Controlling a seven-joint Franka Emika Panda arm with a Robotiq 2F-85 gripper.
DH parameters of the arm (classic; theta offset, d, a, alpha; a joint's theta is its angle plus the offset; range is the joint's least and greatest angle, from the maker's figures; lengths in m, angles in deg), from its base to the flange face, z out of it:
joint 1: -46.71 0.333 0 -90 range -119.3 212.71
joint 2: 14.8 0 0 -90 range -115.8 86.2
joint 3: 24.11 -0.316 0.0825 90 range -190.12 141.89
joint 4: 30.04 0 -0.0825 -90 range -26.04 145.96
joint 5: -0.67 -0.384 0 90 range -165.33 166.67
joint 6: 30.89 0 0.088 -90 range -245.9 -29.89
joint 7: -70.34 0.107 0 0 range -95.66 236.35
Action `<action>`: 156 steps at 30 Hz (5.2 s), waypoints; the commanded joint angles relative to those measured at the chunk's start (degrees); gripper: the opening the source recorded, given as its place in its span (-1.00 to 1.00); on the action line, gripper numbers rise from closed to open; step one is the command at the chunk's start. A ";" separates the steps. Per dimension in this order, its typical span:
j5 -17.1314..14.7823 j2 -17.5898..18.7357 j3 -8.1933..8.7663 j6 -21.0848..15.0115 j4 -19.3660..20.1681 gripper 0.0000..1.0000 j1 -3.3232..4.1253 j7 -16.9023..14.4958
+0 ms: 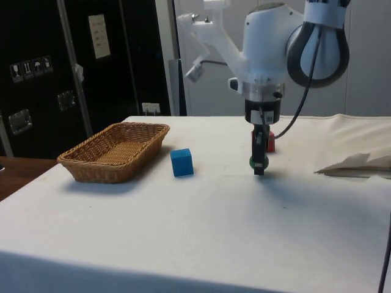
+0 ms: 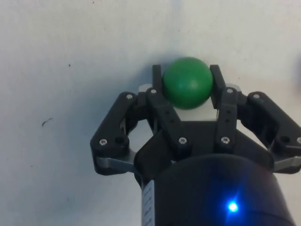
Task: Place all non-red objects into the basket.
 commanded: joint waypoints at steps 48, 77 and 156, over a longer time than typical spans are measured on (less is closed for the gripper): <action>-2.92 -17.59 1.60 31.68 -15.41 -1.00 0.40 -5.04; -11.97 -2.86 1.26 35.07 -33.69 -1.00 -0.29 -12.26; -45.72 41.08 4.70 38.04 -75.17 -1.00 -5.84 -33.75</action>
